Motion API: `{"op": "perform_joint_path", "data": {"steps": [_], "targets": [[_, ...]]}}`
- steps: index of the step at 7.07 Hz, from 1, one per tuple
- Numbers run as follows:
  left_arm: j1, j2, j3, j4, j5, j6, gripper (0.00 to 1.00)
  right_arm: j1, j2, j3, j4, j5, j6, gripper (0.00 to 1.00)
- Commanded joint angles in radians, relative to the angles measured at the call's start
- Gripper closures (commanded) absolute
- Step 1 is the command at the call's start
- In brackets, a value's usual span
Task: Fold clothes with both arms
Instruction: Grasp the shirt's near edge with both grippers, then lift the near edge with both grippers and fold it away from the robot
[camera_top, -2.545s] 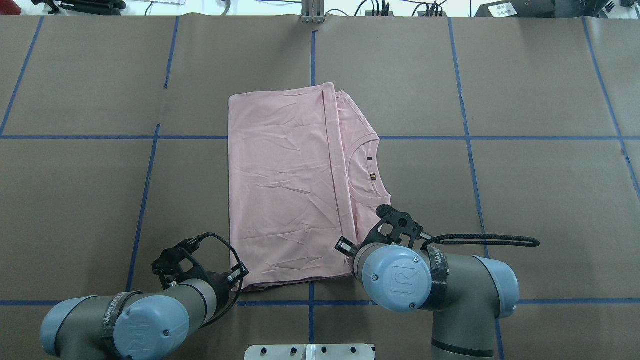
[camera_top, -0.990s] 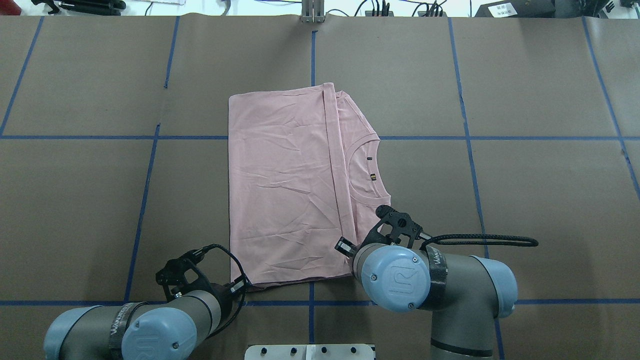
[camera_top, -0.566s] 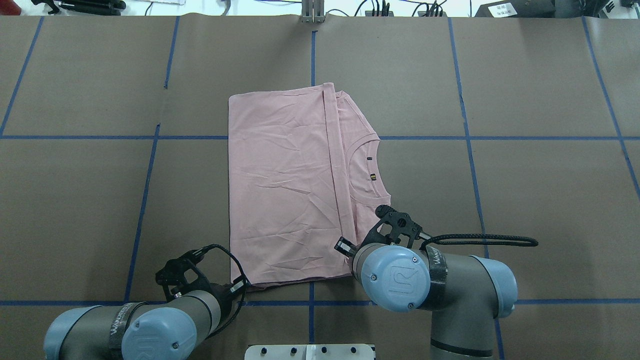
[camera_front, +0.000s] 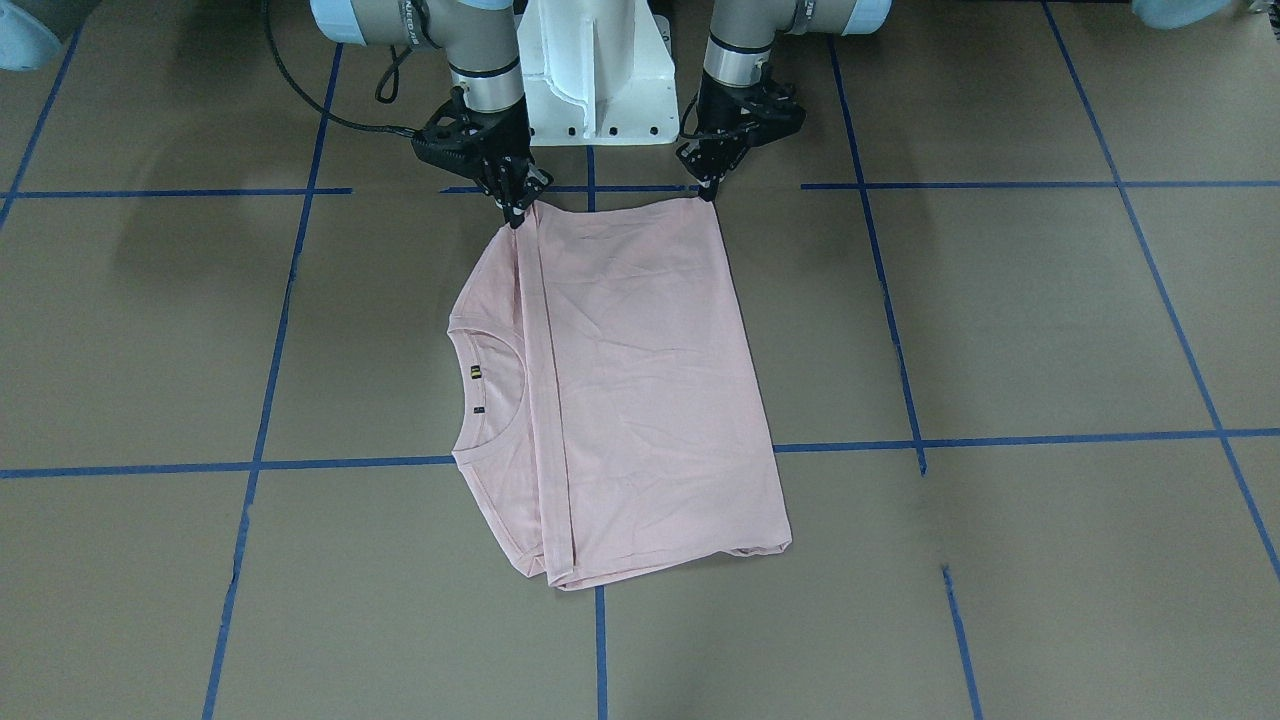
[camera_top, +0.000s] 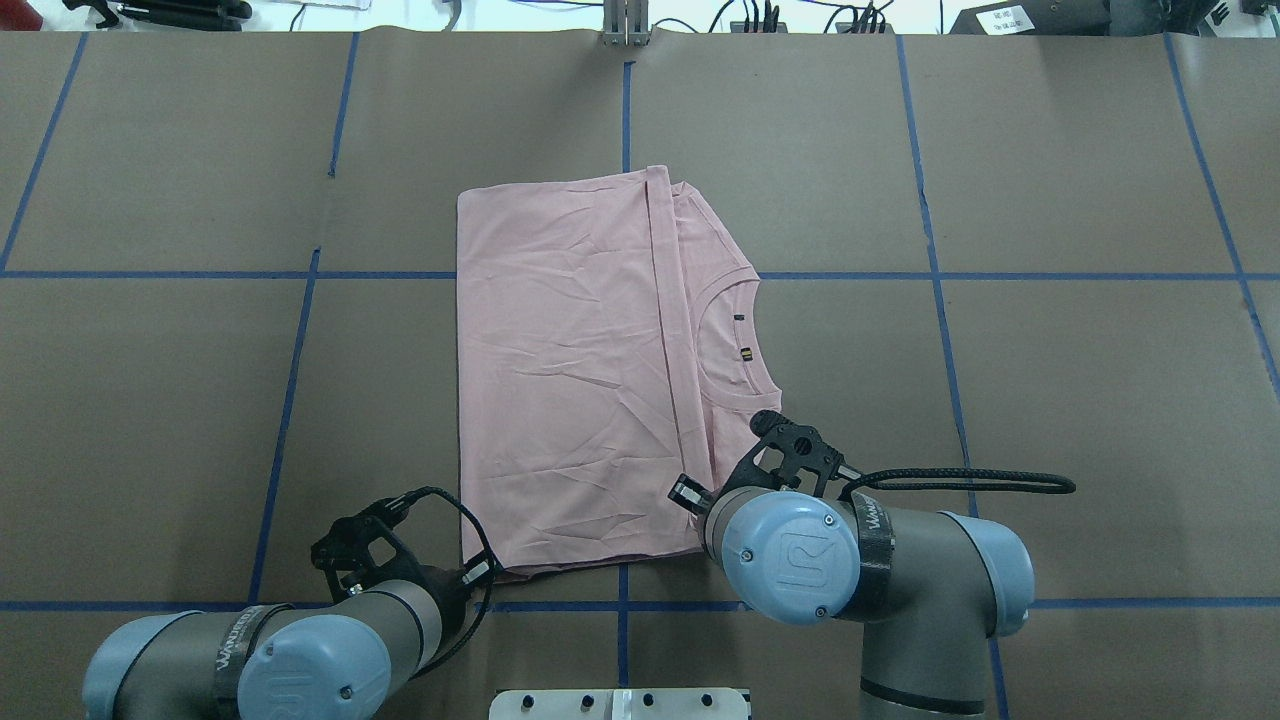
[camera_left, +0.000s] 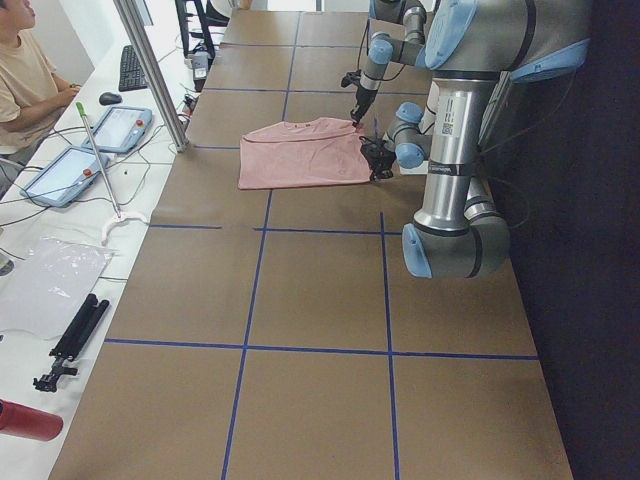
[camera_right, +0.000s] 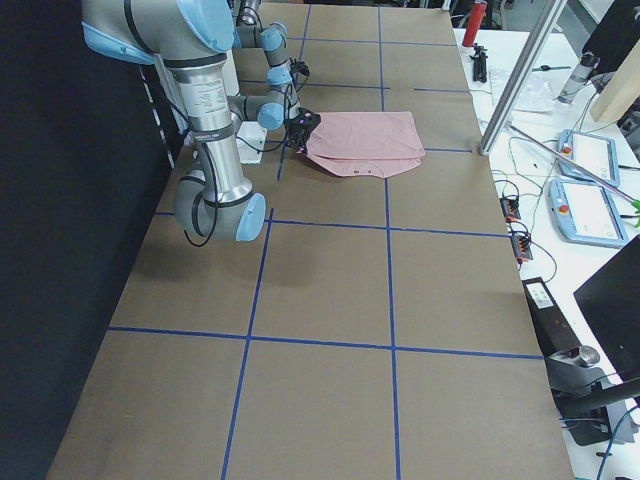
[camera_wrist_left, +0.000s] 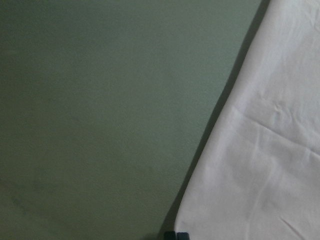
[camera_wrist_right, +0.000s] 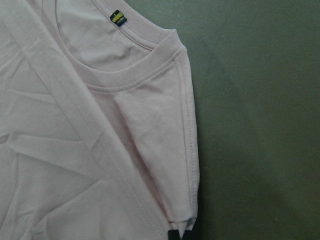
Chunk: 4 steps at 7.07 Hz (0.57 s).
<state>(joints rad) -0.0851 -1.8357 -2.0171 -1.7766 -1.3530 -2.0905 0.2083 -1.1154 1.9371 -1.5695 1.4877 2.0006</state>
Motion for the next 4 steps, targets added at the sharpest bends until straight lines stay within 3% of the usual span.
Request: {"op": "perform_joint_path", "data": {"steps": [1, 3, 4], "targets": [[-0.007, 0.027, -0.133, 0.017, -0.002, 0.0, 1.0, 0.005, -0.006, 0.041, -0.003, -0.001, 0.004, 1.0], [-0.007, 0.023, -0.321, 0.167, -0.035, -0.002, 1.0, -0.029, -0.108, 0.237, -0.01, -0.001, 0.087, 1.0], [-0.014, 0.015, -0.412, 0.219, -0.049, -0.002, 1.0, -0.029, -0.119, 0.358, -0.103, 0.0, 0.099, 1.0]]}}
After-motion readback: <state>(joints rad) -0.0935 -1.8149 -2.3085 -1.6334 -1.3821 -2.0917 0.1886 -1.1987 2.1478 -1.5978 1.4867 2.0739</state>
